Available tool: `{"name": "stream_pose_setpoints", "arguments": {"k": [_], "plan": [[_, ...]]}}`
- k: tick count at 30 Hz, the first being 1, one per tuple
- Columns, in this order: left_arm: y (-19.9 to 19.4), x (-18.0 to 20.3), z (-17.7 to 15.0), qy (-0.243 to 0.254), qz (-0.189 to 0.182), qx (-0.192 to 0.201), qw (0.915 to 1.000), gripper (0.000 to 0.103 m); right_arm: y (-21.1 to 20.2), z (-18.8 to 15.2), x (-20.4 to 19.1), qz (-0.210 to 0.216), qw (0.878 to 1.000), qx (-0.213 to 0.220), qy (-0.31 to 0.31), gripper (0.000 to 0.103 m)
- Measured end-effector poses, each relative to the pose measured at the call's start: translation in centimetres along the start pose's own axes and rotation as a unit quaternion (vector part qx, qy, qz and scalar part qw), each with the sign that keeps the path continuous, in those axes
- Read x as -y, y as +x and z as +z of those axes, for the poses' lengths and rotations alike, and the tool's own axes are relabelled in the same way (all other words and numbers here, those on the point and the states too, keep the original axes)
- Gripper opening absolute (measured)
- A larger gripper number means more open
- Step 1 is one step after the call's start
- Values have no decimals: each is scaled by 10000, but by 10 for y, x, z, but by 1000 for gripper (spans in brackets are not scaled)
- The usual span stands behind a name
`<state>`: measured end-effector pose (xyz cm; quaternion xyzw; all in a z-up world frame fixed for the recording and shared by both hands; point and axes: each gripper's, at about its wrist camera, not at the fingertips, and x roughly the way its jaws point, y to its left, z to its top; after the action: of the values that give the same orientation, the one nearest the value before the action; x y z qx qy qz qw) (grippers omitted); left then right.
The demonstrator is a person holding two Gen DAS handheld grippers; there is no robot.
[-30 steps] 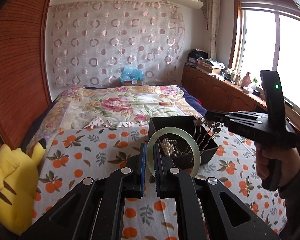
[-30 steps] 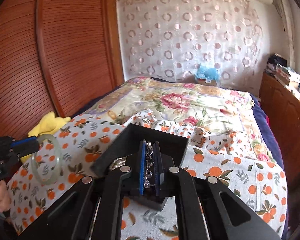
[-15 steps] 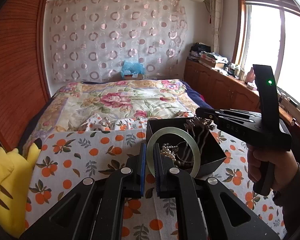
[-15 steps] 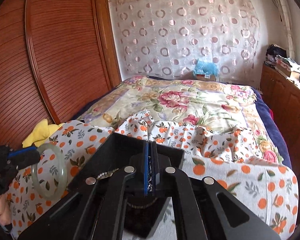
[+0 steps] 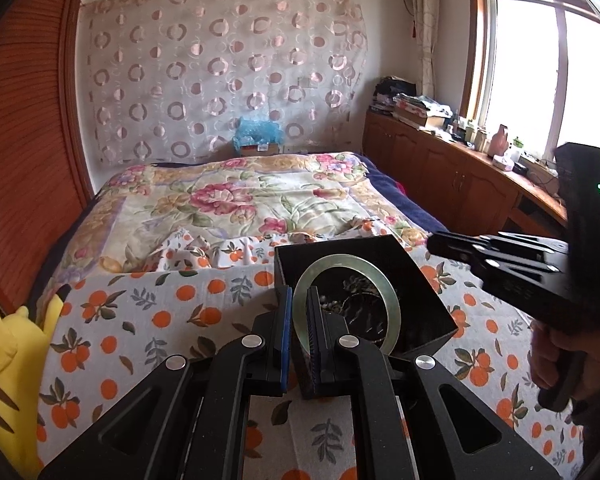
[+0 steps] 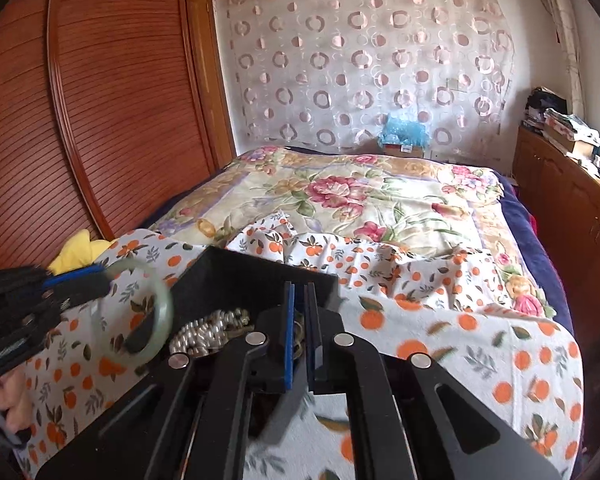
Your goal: Organize jewelry
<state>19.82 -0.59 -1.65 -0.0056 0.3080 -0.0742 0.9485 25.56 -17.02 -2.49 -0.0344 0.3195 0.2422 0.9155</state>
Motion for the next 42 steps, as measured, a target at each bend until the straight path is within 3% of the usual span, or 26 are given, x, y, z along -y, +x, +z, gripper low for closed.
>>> {"name": "stream_pose_setpoints", "arguments": {"k": [8, 14, 17, 21, 25, 27, 31, 40, 42], "plan": [[28, 10, 10, 124, 33, -145, 9998, 7, -39, -32, 5, 89, 10000, 44, -5, 9], [21, 12, 6, 147, -46, -215, 9996, 8, -59, -57, -1, 188, 9998, -39, -28, 9], [6, 16, -5, 282, -55, -232, 9993, 23, -68, -75, -7, 211, 9997, -127, -53, 9], [-15, 23, -25, 467, -182, -319, 9982, 26, -82, -98, -17, 206, 9995, -235, -70, 9], [-31, 26, -47, 550, -358, -408, 9970, 45, -101, -119, -29, 240, 9994, -260, -36, 29], [-39, 27, -59, 562, -412, -454, 9965, 49, -109, -129, -36, 266, 9992, -285, -38, 30], [-47, 30, -79, 585, -499, -585, 9953, 69, -121, -145, -47, 204, 9991, -363, -124, 30], [-43, 38, -113, 538, -766, -997, 9906, 70, -127, -172, -59, 137, 9982, -573, -134, 47], [-41, 43, -117, 584, -831, -1075, 9890, 64, -125, -177, -60, 117, 9978, -635, -155, 47]]}}
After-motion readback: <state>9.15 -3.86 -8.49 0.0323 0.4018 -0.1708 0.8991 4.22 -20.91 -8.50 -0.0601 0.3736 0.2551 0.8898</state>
